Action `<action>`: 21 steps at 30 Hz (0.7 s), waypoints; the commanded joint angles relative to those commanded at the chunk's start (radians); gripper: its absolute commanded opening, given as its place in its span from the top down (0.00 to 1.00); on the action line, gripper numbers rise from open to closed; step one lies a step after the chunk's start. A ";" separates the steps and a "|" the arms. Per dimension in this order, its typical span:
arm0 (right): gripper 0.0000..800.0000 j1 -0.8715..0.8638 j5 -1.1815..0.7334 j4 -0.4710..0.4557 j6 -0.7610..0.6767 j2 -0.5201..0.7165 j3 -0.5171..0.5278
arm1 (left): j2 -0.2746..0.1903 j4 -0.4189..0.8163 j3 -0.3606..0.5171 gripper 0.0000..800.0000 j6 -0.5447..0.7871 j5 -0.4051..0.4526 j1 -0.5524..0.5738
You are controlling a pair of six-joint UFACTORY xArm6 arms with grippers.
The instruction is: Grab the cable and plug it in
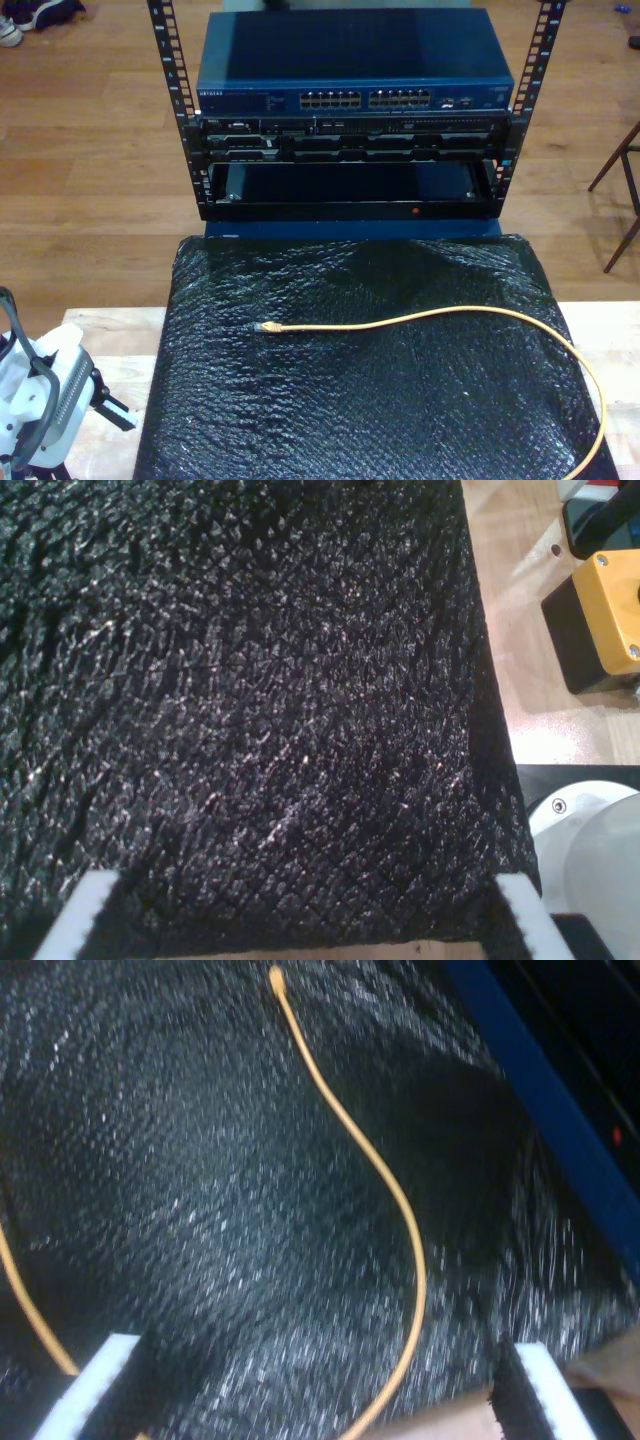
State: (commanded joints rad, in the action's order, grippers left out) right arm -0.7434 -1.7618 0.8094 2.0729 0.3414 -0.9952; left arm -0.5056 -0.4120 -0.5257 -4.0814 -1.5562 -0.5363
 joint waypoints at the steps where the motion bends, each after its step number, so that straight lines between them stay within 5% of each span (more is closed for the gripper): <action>1: 0.00 0.015 0.003 0.006 -0.015 0.000 0.000 | 0.000 0.000 0.000 0.00 0.000 0.002 0.000; 21: 0.00 0.462 0.278 0.049 -0.152 -0.028 0.032 | 0.048 0.000 -0.006 0.00 -0.002 0.008 -0.002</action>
State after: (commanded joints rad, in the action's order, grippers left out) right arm -0.2816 -1.4841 0.8585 1.9210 0.3138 -0.9630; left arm -0.4580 -0.4120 -0.5318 -4.0829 -1.5485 -0.5378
